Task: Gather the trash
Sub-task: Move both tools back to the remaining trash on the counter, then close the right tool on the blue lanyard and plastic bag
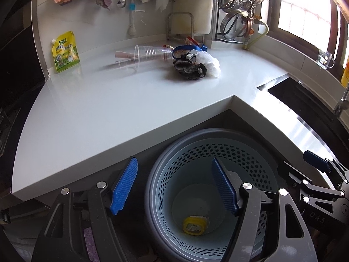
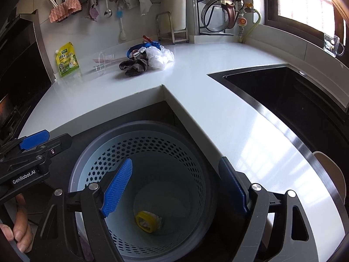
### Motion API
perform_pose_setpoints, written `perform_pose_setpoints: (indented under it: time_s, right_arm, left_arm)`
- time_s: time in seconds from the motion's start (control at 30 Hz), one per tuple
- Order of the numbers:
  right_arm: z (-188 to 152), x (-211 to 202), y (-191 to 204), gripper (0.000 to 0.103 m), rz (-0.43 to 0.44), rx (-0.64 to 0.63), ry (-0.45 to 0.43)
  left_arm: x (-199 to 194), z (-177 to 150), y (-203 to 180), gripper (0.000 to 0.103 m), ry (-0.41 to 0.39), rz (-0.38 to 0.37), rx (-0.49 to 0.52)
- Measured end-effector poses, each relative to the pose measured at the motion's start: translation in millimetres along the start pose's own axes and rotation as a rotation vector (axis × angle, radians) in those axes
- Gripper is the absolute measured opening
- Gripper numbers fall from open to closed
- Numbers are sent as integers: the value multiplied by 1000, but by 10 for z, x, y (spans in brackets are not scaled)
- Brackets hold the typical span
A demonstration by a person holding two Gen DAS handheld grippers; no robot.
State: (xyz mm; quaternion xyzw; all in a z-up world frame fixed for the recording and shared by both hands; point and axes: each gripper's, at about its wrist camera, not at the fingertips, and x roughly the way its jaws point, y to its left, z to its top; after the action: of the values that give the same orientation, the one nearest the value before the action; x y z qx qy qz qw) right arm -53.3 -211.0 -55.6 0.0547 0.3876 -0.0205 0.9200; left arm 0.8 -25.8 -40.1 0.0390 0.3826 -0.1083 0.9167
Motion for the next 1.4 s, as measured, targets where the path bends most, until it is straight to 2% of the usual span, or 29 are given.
perform_pose_setpoints:
  time_s: [0.3,0.43,0.67,1.17,1.4]
  right_arm:
    - [396,8,-23,78,-8,-24,-49]
    - [627,28,-41,78,23,-13,-75]
    - [1095,147,-75,78,25,-13,-117]
    - [1990,944,275,78,52,-130,-103]
    - [2302,1458,285,78,77,-101,-49]
  left_arm:
    - [2,335,102,74,-42,3,-6]
    - [77,534,200,74,-50,9,-20]
    - [180,985,445,78,-111,57,-36]
    - [707,1727,800,79,-156,128,-64]
    - [1017,1842,890,79,-125,142,-62]
